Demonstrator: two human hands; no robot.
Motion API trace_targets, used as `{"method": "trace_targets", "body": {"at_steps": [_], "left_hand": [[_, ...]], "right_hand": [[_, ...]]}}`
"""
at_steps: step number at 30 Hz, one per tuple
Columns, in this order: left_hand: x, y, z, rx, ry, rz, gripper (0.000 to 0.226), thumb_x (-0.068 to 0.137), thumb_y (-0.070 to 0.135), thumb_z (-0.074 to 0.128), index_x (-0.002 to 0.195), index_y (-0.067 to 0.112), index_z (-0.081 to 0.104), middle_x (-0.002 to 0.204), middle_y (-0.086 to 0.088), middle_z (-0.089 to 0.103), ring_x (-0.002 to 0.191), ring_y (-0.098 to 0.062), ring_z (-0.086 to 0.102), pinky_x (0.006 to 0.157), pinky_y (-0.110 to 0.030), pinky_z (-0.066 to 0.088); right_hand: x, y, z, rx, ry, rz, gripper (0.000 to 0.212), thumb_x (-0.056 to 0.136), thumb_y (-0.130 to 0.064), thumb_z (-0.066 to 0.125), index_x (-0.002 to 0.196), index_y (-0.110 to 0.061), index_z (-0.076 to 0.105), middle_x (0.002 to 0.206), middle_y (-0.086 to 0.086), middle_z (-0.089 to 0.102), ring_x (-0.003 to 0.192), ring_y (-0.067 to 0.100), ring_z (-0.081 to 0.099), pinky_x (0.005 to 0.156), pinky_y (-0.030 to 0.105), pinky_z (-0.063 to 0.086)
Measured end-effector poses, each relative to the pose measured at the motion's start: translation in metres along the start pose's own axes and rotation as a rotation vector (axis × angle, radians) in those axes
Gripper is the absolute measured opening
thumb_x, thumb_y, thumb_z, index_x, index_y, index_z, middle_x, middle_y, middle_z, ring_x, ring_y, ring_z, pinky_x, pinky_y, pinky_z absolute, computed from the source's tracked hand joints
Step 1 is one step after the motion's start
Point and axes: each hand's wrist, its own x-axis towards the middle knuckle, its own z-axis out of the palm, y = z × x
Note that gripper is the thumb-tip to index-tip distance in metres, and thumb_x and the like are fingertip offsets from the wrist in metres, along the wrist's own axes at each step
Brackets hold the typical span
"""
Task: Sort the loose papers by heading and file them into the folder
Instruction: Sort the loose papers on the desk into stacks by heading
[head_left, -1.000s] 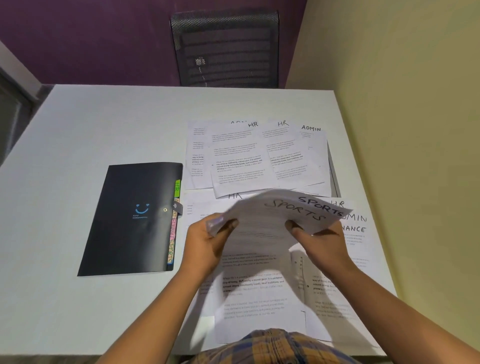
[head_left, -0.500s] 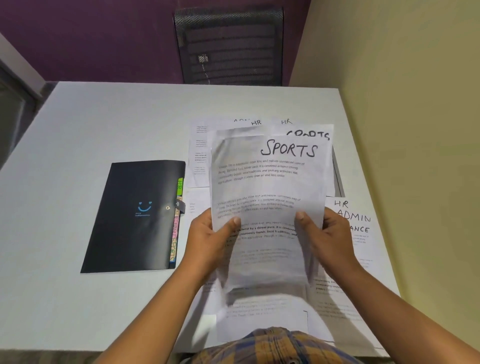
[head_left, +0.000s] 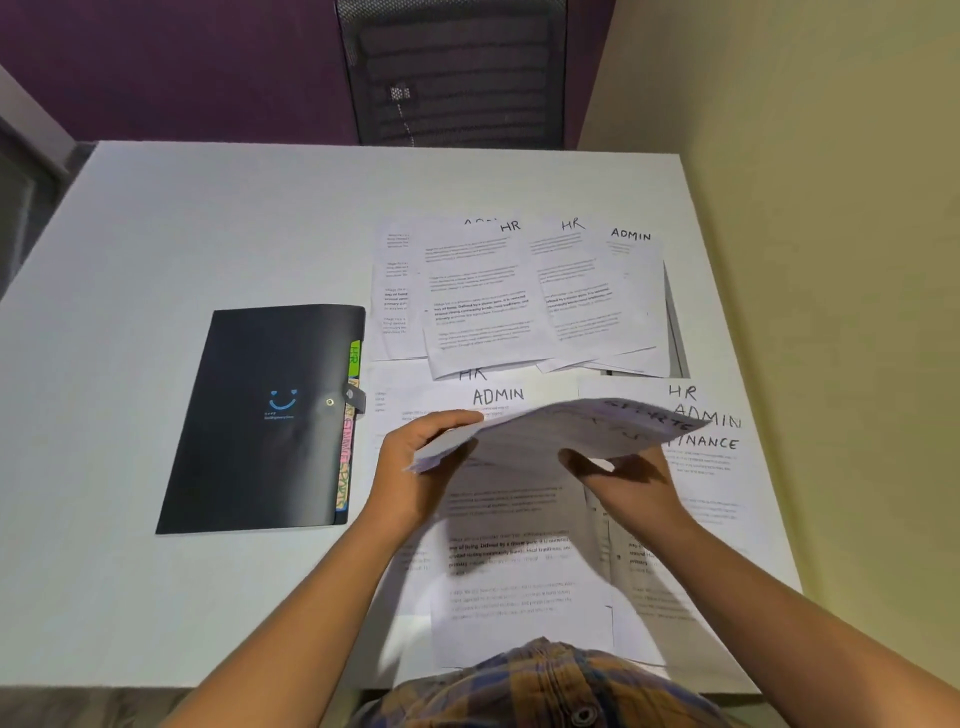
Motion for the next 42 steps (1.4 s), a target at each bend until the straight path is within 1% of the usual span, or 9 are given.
{"method": "trace_targets", "body": {"at_steps": [3, 8, 12, 19, 23, 29, 33, 39, 42], "left_hand": [[0.004, 0.000, 0.002, -0.005, -0.007, 0.003, 0.025, 0.086, -0.010, 0.064, 0.109, -0.003, 0.069, 0.101, 0.002, 0.065, 0.078, 0.022, 0.060, 0.069, 0.001, 0.042], [0.006, -0.003, -0.003, 0.002, 0.006, 0.013, 0.025, 0.088, 0.003, 0.068, 0.102, 0.023, 0.067, 0.090, 0.023, 0.063, 0.081, 0.022, 0.058, 0.073, 0.001, 0.040], [0.009, -0.018, 0.000, 0.049, -0.034, -0.110, 0.032, 0.090, 0.013, 0.067, 0.090, 0.044, 0.059, 0.085, 0.030, 0.059, 0.069, 0.011, 0.058, 0.065, -0.002, 0.041], [0.023, -0.041, -0.005, 0.105, -0.061, -0.190, 0.014, 0.092, 0.014, 0.066, 0.100, 0.025, 0.069, 0.090, 0.009, 0.068, 0.081, 0.008, 0.061, 0.070, -0.010, 0.047], [0.029, -0.041, -0.015, -0.009, -0.039, -0.185, 0.013, 0.091, 0.028, 0.067, 0.099, 0.020, 0.073, 0.089, 0.005, 0.077, 0.083, -0.005, 0.069, 0.070, -0.025, 0.057], [0.007, -0.025, -0.026, -0.307, -0.094, -0.283, 0.018, 0.097, 0.013, 0.057, 0.111, 0.013, 0.067, 0.094, 0.007, 0.077, 0.085, -0.008, 0.072, 0.071, -0.021, 0.055], [-0.018, -0.026, -0.033, -0.230, -0.219, -0.319, 0.015, 0.099, 0.021, 0.054, 0.105, 0.022, 0.068, 0.065, 0.010, 0.070, 0.051, -0.003, 0.056, 0.052, -0.016, 0.044], [-0.039, -0.036, -0.044, -0.297, -0.189, -0.444, 0.022, 0.100, 0.023, 0.054, 0.117, 0.019, 0.067, 0.110, 0.005, 0.075, 0.084, -0.009, 0.071, 0.056, -0.013, 0.050], [-0.046, -0.043, -0.060, -0.353, -0.219, -0.502, 0.021, 0.099, 0.017, 0.055, 0.118, 0.019, 0.065, 0.111, 0.006, 0.074, 0.094, -0.010, 0.071, 0.060, -0.016, 0.051]], "right_hand": [[0.003, -0.004, -0.001, -0.001, 0.026, -0.061, 0.036, 0.087, -0.030, 0.074, 0.114, -0.032, 0.050, 0.090, -0.027, 0.057, 0.080, -0.015, 0.047, 0.056, -0.008, 0.035], [-0.001, -0.010, -0.003, 0.017, 0.106, -0.227, 0.032, 0.084, -0.014, 0.076, 0.091, -0.039, 0.058, 0.086, -0.024, 0.066, 0.071, -0.019, 0.061, 0.062, -0.004, 0.042], [0.010, 0.001, 0.006, -0.082, -0.021, -0.199, 0.028, 0.085, -0.010, 0.075, 0.107, -0.023, 0.063, 0.092, -0.023, 0.061, 0.076, -0.024, 0.058, 0.063, -0.006, 0.039], [0.033, 0.004, 0.011, -0.169, 0.031, -0.145, 0.007, 0.090, -0.017, 0.070, 0.092, -0.010, 0.068, 0.079, -0.006, 0.067, 0.068, 0.000, 0.060, 0.059, 0.010, 0.048], [0.029, -0.006, 0.007, -0.203, 0.052, -0.215, 0.043, 0.090, -0.043, 0.065, 0.077, -0.002, 0.072, 0.067, 0.008, 0.070, 0.055, 0.022, 0.065, 0.050, 0.034, 0.049], [0.016, -0.029, 0.006, 0.166, 0.125, -0.197, 0.013, 0.096, -0.024, 0.061, 0.093, -0.014, 0.069, 0.057, -0.011, 0.070, 0.053, 0.002, 0.067, 0.046, 0.014, 0.046], [0.009, -0.037, 0.014, 0.220, 0.155, -0.166, 0.010, 0.100, -0.020, 0.054, 0.108, -0.021, 0.060, 0.041, -0.015, 0.057, 0.032, -0.001, 0.050, 0.034, 0.011, 0.038], [0.006, -0.015, 0.028, 0.011, 0.138, -0.077, 0.016, 0.099, -0.031, 0.055, 0.102, -0.018, 0.063, 0.038, -0.009, 0.048, 0.029, 0.008, 0.037, 0.036, 0.018, 0.030], [0.001, -0.013, 0.041, 0.016, 0.190, -0.077, 0.020, 0.097, -0.027, 0.060, 0.111, -0.015, 0.068, 0.065, -0.014, 0.067, 0.055, 0.005, 0.061, 0.049, 0.020, 0.041]]}}
